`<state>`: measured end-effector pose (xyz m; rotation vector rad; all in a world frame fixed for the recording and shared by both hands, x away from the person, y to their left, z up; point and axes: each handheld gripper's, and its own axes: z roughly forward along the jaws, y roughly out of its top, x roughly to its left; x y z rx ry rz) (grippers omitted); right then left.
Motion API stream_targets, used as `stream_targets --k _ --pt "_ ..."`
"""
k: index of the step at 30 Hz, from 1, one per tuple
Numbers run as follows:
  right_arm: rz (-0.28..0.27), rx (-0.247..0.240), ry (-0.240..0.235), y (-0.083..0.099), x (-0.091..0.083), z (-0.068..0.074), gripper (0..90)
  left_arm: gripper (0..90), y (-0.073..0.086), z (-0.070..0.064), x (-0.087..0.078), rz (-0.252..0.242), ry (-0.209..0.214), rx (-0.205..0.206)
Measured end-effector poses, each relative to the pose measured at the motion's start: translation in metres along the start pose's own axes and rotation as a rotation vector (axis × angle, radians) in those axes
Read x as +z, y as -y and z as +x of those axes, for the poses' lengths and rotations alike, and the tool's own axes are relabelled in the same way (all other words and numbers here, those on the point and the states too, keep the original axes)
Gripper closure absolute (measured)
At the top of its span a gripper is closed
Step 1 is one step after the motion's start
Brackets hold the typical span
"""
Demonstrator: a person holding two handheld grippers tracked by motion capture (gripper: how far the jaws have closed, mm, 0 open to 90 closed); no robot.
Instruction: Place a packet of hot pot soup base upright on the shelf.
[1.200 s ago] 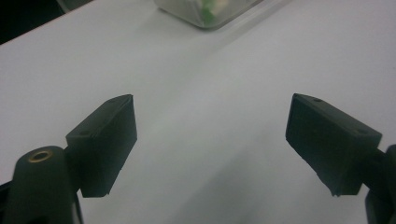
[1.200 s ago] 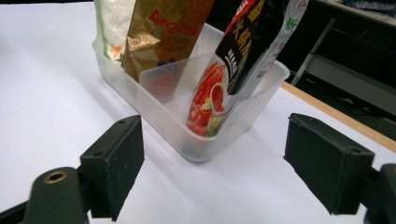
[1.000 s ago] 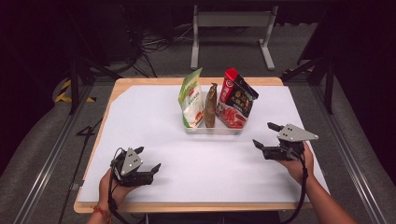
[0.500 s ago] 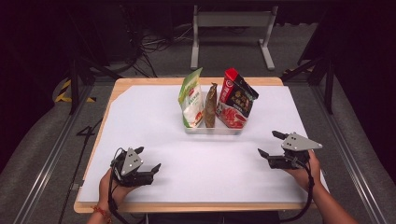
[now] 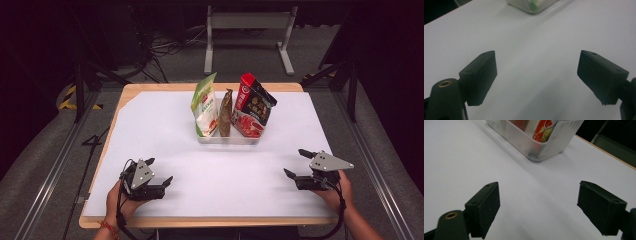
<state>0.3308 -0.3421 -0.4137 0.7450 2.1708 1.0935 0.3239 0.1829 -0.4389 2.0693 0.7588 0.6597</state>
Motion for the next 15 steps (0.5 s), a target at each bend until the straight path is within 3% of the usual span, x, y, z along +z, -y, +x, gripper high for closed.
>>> stream_targets --k 15 --pt "0.012 0.062 0.018 0.027 -0.025 -0.006 18.1 16.9 0.001 0.000 0.000 -0.001 0.008 -0.004"
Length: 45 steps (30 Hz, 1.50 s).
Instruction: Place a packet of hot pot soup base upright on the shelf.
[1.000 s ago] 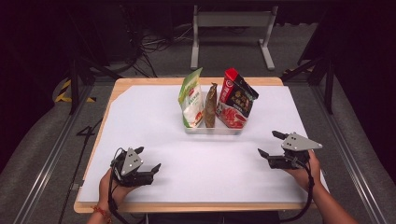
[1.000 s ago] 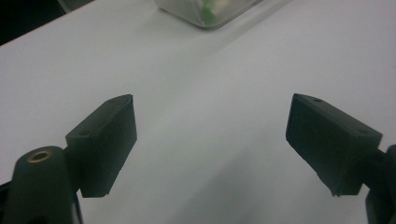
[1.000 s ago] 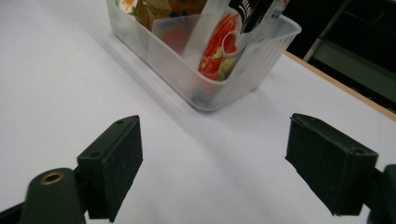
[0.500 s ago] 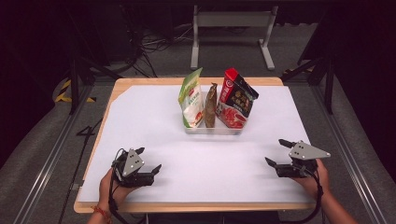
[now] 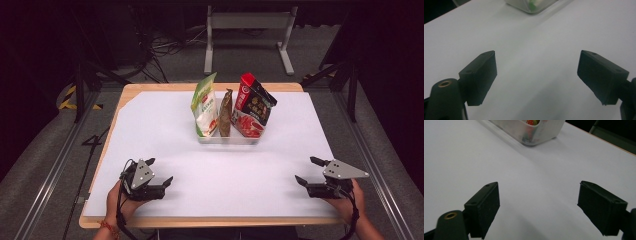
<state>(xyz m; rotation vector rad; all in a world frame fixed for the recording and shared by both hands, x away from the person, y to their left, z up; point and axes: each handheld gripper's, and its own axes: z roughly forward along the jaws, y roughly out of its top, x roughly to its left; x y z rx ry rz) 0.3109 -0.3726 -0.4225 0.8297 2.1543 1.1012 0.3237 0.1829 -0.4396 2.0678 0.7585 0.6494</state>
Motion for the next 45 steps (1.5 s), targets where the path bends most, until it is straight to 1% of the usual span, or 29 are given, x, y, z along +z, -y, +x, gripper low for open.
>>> stream_targets --k 5,6,7,9,12,17,19,21,22,25,28,31,35,36,40,41,45 --pt "-0.008 0.026 0.008 0.008 -0.008 -0.002 18.0 16.7 0.001 -0.001 -0.002 -0.005 0.006 0.004" --pt "-0.008 0.040 0.007 0.010 -0.009 -0.002 18.0 16.7 0.001 -0.002 -0.002 -0.003 0.001 0.008" --pt "-0.007 0.040 0.006 0.010 -0.010 -0.002 17.8 16.7 0.001 -0.002 -0.003 0.001 0.001 0.018" --pt "-0.018 0.030 0.010 0.009 -0.012 -0.002 17.8 16.7 0.001 -0.002 -0.003 -0.004 0.005 0.014" --pt "-0.032 0.035 -0.003 0.008 -0.013 -0.002 17.6 16.5 0.001 -0.002 -0.003 0.001 0.004 0.019" --pt "-0.017 0.012 -0.008 0.009 -0.011 0.001 17.4 16.5 0.001 -0.004 -0.002 0.009 0.000 0.025" --pt "-0.018 0.009 -0.010 0.009 -0.011 0.002 17.3 16.5 0.000 -0.005 -0.002 0.010 -0.001 0.039" --pt "-0.015 0.002 -0.004 0.009 -0.011 0.003 17.4 16.5 -0.001 -0.006 -0.003 0.004 0.001 0.040" --pt "-0.017 -0.003 -0.003 0.009 -0.011 0.003 17.3 16.4 -0.001 -0.006 -0.003 0.005 0.001 0.047" --pt "-0.015 -0.003 0.002 0.009 -0.012 0.004 17.4 16.4 0.001 -0.006 -0.003 0.007 0.002 0.044" --pt "-0.019 -0.003 0.010 0.008 -0.014 0.005 17.4 16.4 0.000 -0.005 -0.003 0.000 0.006 0.041" --pt "-0.018 0.003 0.008 0.008 -0.013 0.005 17.4 16.4 0.000 -0.004 -0.002 0.003 0.008 0.044" --pt "-0.006 0.001 0.008 0.009 -0.012 0.004 17.4 16.4 0.000 -0.004 0.000 0.010 0.006 0.044" --pt "-0.002 0.002 0.008 0.009 -0.011 0.004 17.3 16.4 0.000 -0.004 0.000 0.012 0.006 0.050" --pt "-0.004 0.001 0.005 0.009 -0.011 0.004 17.4 16.3 -0.001 -0.005 0.001 0.012 0.006 0.041" --pt "-0.005 0.000 0.004 0.009 -0.012 0.004 17.3 16.3 -0.001 -0.005 0.001 0.015 0.004 0.048" --pt "-0.006 0.003 0.004 0.009 -0.012 0.004 17.4 16.3 -0.001 -0.005 0.000 0.015 0.002 0.044"
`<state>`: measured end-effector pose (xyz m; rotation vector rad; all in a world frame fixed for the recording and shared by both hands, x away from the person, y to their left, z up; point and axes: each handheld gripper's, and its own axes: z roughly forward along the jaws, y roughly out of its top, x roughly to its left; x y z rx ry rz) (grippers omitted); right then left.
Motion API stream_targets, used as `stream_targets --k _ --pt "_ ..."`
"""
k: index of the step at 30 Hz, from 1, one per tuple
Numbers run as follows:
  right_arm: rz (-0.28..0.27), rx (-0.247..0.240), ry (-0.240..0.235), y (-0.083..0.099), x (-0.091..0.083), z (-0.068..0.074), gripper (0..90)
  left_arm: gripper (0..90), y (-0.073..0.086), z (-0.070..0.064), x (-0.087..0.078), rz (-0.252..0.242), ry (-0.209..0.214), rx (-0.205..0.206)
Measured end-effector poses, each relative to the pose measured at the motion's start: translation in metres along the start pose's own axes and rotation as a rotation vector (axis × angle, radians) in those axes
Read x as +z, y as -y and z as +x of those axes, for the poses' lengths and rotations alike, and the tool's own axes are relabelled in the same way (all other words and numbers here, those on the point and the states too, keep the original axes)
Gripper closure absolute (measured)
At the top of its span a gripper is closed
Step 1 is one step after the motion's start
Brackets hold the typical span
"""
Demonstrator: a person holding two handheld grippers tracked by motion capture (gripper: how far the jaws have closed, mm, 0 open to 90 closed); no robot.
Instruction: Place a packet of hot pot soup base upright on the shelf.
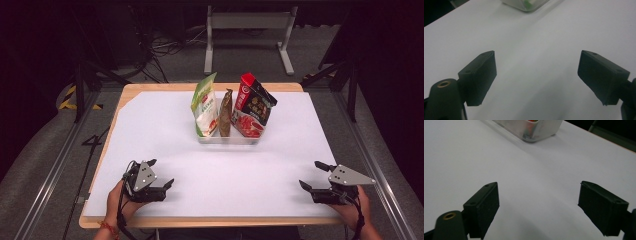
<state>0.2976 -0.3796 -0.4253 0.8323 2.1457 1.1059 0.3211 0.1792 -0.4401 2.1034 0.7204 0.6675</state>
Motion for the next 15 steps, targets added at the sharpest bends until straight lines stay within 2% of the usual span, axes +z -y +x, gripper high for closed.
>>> stream_targets --k 15 --pt "-0.001 0.003 -0.008 -0.0015 0.0028 0.0003 17.2 16.2 0.0013 0.0042 -0.0006 0.004 -0.014 -0.020"
